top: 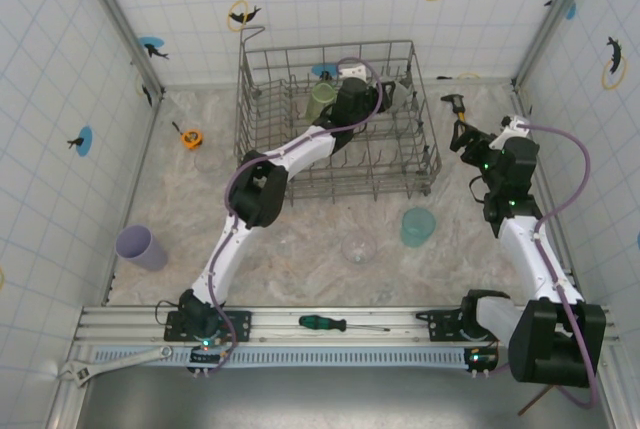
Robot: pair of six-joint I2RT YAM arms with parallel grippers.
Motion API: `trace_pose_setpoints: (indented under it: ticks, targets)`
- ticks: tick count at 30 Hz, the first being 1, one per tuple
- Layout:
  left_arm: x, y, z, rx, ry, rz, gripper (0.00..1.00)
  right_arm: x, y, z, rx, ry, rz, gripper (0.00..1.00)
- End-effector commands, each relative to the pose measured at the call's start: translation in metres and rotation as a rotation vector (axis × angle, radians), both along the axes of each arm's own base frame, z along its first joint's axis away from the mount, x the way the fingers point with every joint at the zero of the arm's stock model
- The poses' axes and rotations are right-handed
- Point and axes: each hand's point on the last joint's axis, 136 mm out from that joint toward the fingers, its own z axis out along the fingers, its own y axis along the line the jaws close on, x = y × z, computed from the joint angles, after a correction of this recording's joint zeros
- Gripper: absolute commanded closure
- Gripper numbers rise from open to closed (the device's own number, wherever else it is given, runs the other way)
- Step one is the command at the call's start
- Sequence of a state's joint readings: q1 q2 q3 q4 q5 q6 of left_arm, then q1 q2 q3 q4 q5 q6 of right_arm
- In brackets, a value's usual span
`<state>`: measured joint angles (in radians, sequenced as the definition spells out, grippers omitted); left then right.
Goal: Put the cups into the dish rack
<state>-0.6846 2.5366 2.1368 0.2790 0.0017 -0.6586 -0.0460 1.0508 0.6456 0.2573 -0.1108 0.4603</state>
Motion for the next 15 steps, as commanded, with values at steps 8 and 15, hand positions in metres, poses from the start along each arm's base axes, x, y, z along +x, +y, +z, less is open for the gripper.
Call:
trace_pose_setpoints:
  ticks: [8, 15]
  targets:
    - [0.005, -0.01, 0.008, -0.06, -0.046, 0.017, 1.0, -0.002, 0.0, -0.002, 0.004, -0.025, 0.003, 0.0]
    - [0.003, -0.019, -0.006, -0.072, -0.029, -0.011, 1.0, -0.002, 0.001, -0.002, 0.004, -0.026, 0.006, 0.0]
